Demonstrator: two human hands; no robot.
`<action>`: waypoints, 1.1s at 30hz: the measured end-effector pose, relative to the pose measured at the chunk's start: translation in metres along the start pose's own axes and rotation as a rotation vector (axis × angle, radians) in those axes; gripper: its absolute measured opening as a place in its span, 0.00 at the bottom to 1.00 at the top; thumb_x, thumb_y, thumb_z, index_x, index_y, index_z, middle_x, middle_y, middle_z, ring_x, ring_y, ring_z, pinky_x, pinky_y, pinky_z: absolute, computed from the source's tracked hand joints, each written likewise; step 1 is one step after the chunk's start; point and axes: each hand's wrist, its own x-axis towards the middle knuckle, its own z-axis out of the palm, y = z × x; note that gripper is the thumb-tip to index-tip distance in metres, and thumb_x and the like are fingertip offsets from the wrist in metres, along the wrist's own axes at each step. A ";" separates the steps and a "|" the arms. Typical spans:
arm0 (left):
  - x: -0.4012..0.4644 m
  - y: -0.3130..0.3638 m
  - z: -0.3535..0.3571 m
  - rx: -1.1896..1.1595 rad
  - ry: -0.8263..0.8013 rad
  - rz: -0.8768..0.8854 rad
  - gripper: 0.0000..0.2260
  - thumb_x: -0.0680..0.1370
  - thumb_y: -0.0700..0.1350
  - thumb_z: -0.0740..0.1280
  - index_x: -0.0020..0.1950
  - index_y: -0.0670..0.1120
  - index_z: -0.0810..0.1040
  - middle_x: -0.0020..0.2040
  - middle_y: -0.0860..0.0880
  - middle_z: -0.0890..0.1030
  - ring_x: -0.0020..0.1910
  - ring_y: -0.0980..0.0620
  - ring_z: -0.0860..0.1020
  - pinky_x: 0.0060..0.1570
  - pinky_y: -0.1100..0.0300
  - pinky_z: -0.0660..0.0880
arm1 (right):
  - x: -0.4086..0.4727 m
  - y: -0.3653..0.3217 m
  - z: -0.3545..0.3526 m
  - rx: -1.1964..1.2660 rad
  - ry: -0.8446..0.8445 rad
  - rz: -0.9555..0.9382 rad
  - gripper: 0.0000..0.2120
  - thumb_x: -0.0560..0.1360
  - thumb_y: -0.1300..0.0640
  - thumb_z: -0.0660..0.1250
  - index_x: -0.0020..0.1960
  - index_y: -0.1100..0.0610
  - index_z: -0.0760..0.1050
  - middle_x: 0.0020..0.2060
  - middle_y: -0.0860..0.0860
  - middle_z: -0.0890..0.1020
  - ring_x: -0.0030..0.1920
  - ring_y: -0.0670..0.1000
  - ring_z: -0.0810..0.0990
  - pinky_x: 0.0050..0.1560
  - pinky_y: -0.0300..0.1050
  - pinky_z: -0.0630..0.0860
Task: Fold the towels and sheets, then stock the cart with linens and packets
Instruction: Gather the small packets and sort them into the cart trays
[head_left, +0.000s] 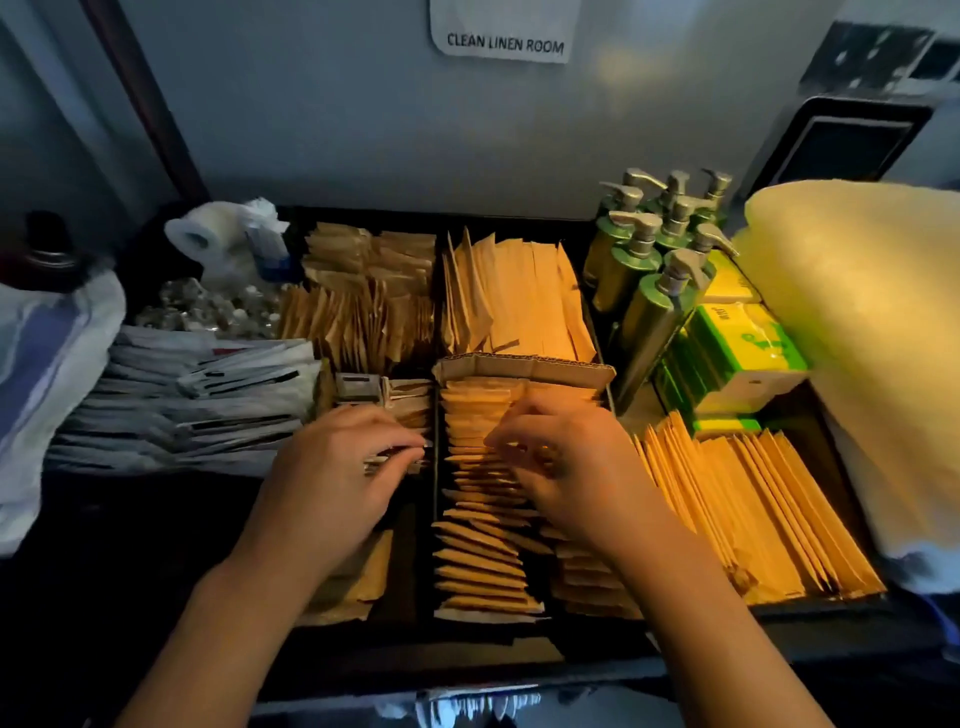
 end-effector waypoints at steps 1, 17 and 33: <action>-0.008 -0.008 -0.007 0.009 0.001 -0.017 0.07 0.75 0.45 0.75 0.52 0.53 0.87 0.47 0.59 0.83 0.48 0.59 0.80 0.47 0.51 0.81 | 0.005 -0.011 0.007 -0.002 -0.025 -0.055 0.12 0.74 0.59 0.76 0.56 0.48 0.85 0.53 0.43 0.81 0.56 0.45 0.78 0.57 0.46 0.79; -0.096 -0.070 -0.063 0.024 0.048 -0.104 0.07 0.75 0.43 0.76 0.53 0.50 0.87 0.47 0.59 0.80 0.48 0.59 0.78 0.48 0.58 0.78 | 0.050 -0.103 0.108 -0.207 -0.498 -0.284 0.12 0.74 0.44 0.68 0.52 0.50 0.80 0.48 0.49 0.83 0.50 0.55 0.81 0.47 0.49 0.78; -0.090 -0.071 -0.062 -0.002 0.071 -0.067 0.06 0.76 0.46 0.77 0.52 0.51 0.87 0.48 0.60 0.82 0.49 0.58 0.80 0.48 0.50 0.79 | 0.048 -0.099 0.092 -0.070 -0.303 -0.294 0.12 0.78 0.55 0.65 0.60 0.48 0.81 0.51 0.46 0.84 0.53 0.51 0.81 0.52 0.52 0.78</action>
